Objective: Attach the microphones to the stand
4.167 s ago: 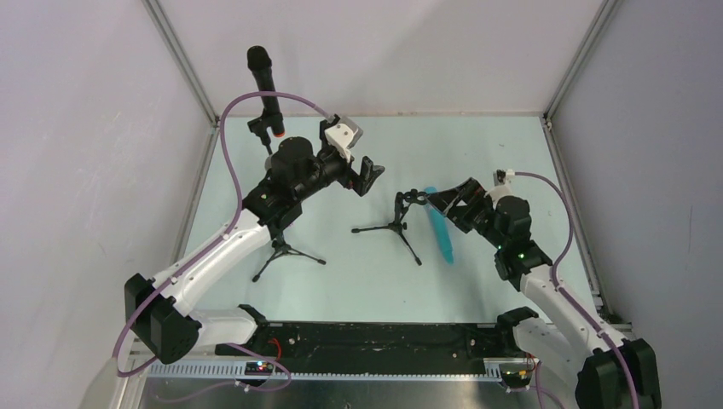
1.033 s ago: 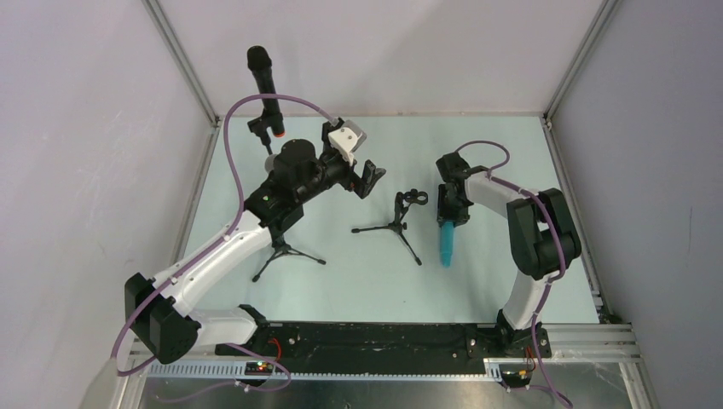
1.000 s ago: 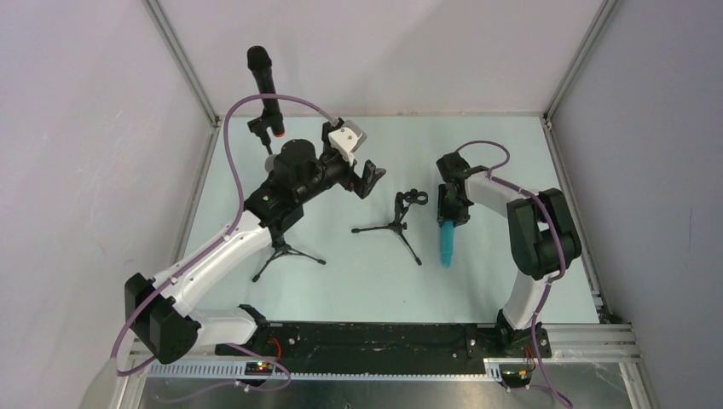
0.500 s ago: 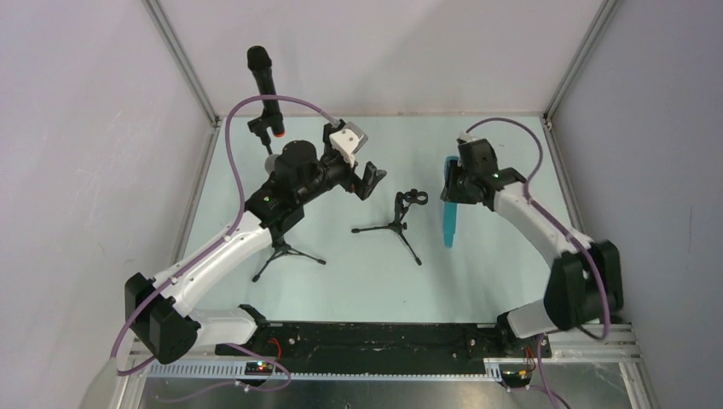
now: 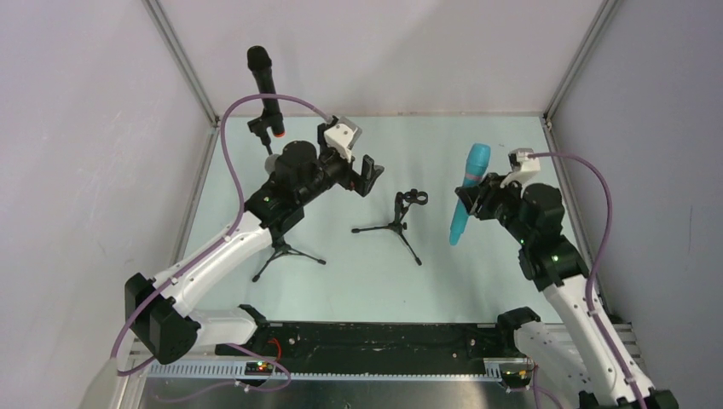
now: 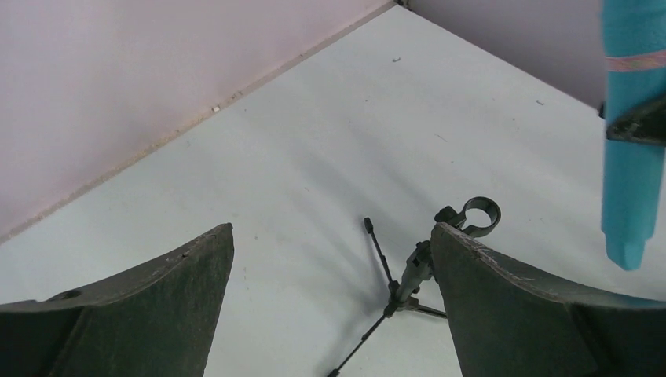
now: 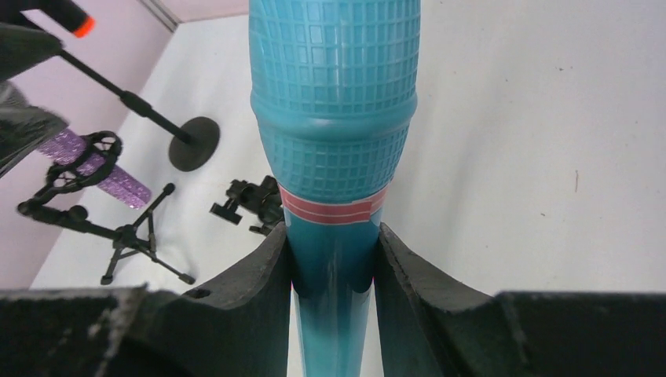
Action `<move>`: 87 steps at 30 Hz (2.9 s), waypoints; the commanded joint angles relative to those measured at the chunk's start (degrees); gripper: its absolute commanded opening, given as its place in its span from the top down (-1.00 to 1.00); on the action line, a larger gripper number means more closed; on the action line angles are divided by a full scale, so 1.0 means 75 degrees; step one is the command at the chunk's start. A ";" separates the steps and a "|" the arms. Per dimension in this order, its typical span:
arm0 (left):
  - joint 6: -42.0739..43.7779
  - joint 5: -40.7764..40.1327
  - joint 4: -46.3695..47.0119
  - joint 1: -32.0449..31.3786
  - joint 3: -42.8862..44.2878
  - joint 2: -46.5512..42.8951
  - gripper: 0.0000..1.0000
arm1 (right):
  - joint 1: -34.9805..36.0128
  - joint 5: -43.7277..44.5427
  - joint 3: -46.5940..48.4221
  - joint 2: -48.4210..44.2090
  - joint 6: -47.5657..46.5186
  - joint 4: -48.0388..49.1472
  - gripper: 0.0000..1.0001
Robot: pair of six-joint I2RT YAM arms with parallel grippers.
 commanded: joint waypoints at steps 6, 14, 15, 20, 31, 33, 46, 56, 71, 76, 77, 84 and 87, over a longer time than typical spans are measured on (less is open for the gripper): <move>-0.2342 0.1022 -0.0206 0.1120 0.0611 0.0335 -0.97 | -0.0270 -0.1031 -0.1139 -0.1906 -0.0547 0.0341 1.00; -0.3040 0.1925 -0.0030 0.2032 0.0742 0.0951 -0.97 | -0.0347 -0.1308 -0.1849 -0.2859 -0.1057 0.0473 1.00; -0.3054 0.1986 0.0002 0.2062 0.0750 0.0937 -0.97 | -0.0347 -0.1358 -0.1862 -0.2871 -0.1100 0.0485 1.00; -0.3033 0.2421 0.0291 0.2069 0.0688 0.0888 -0.97 | -0.0347 -0.1930 -0.1902 -0.2761 -0.1158 0.0699 1.00; -0.2402 0.2603 0.0537 0.1796 0.0566 0.0798 -0.97 | -0.0350 -0.2208 -0.2163 -0.2554 -0.0591 0.2515 1.00; -0.1974 0.2648 0.0537 0.1762 0.0524 0.0672 -0.97 | -0.0349 -0.2307 -0.2160 -0.2368 -0.0643 0.2888 1.00; 0.0952 0.4647 0.0469 0.0799 0.0022 0.0518 -0.97 | -0.0351 -0.2593 -0.2835 -0.2741 -0.0837 0.3367 1.00; 0.3528 0.5737 -0.0692 0.0441 0.0321 0.1618 -0.97 | -0.0362 -0.3590 -0.2886 -0.2754 -0.0959 0.3941 1.00; 0.4243 0.4677 -0.0230 0.0108 0.0636 0.2563 -0.97 | -0.0362 -0.3778 -0.2886 -0.2047 -0.0982 0.4932 1.00; 0.4234 0.4642 -0.0216 0.0025 0.0892 0.3099 -0.97 | -0.0359 -0.3707 -0.2841 -0.2086 -0.1017 0.4905 1.00; 0.4234 0.4639 -0.0214 0.0022 0.0902 0.3176 -0.97 | -0.0359 -0.3666 -0.2840 -0.2097 -0.1046 0.4871 1.00; 0.4487 0.4722 -0.0179 0.0014 0.0875 0.3296 -0.92 | -0.0360 -0.3721 -0.2829 -0.2173 -0.1012 0.4769 1.00; 0.4492 0.4845 -0.0172 0.0018 0.0897 0.3366 -0.83 | -0.0368 -0.3734 -0.2828 -0.2297 -0.0983 0.4660 1.00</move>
